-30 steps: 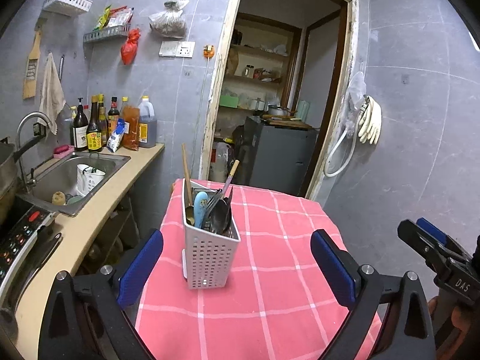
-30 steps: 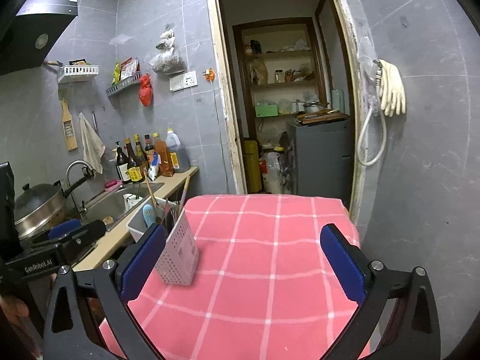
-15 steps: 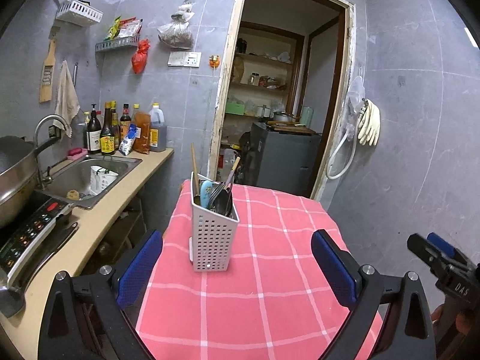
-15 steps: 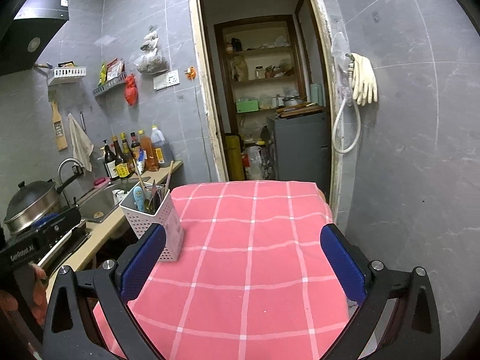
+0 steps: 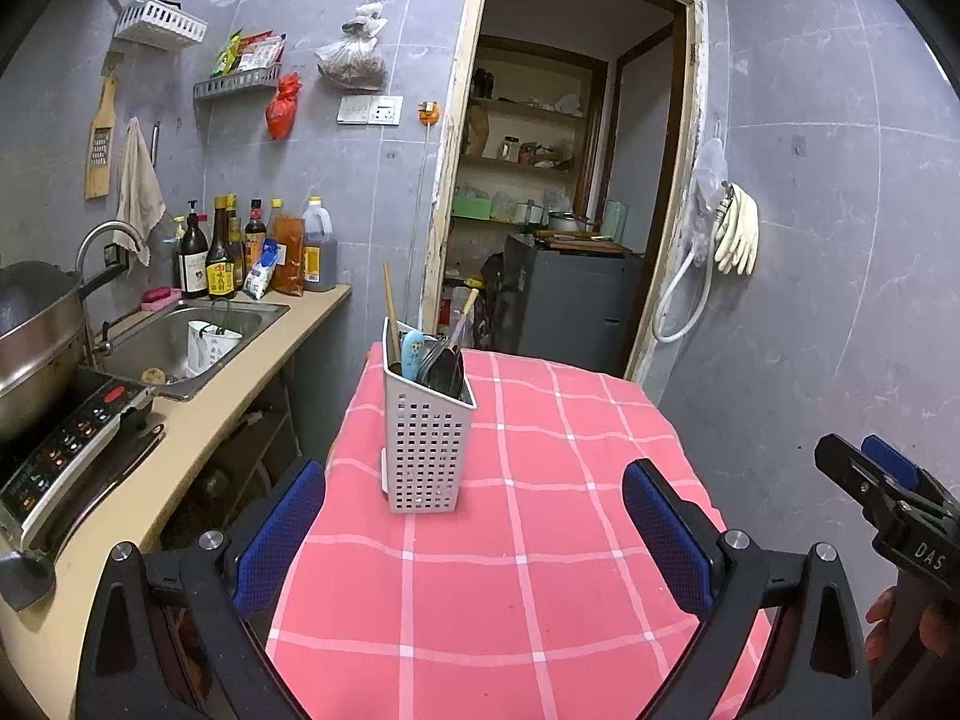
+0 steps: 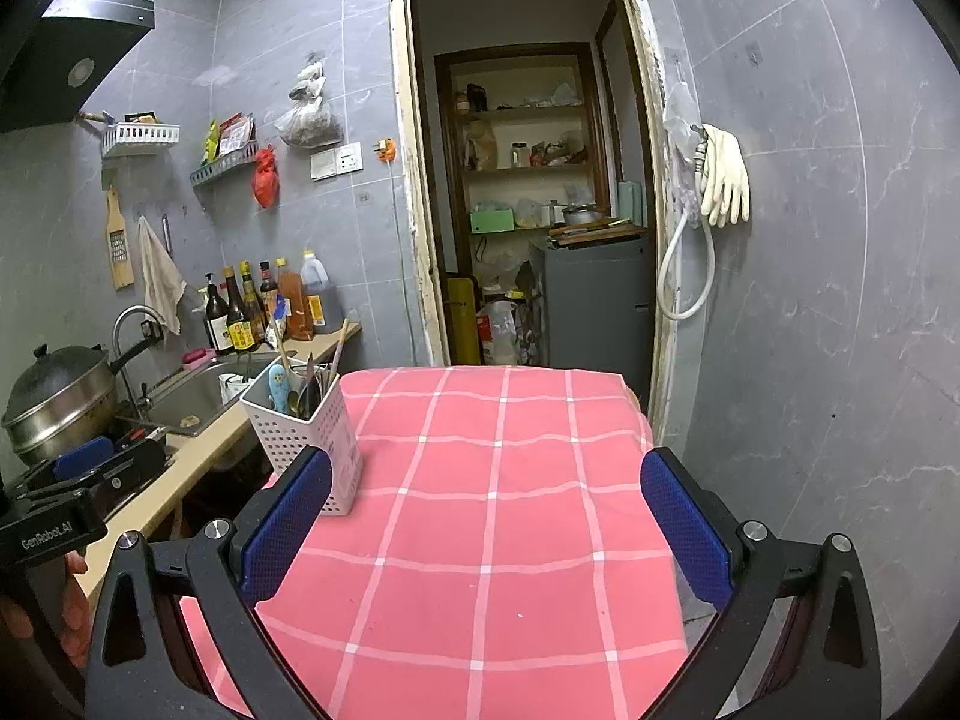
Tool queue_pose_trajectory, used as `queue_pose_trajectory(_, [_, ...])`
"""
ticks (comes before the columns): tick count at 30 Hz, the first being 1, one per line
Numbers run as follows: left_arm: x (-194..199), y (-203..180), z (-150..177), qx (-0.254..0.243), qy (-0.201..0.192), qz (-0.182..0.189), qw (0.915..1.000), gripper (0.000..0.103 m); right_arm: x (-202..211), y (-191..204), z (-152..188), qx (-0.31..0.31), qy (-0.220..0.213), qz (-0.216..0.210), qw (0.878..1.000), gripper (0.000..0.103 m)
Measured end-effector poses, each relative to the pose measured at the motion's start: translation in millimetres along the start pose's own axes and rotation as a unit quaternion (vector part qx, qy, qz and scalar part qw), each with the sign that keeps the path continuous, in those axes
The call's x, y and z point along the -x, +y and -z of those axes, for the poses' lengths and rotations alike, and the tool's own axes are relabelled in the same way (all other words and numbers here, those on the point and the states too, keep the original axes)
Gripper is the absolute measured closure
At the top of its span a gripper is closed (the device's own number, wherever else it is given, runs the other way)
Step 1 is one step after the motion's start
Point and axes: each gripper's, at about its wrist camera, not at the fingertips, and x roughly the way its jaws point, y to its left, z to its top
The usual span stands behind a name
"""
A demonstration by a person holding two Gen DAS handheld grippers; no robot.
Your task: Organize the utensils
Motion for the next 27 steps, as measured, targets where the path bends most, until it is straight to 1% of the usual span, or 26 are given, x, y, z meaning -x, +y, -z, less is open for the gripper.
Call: queue_pose_trajectory(27, [0.2,9.3,0.7,0.008,0.001,0.001,1.0000,0.003,-3.1,-0.2,-0.7,0.001,0.003,-0.004,1.000,0.002])
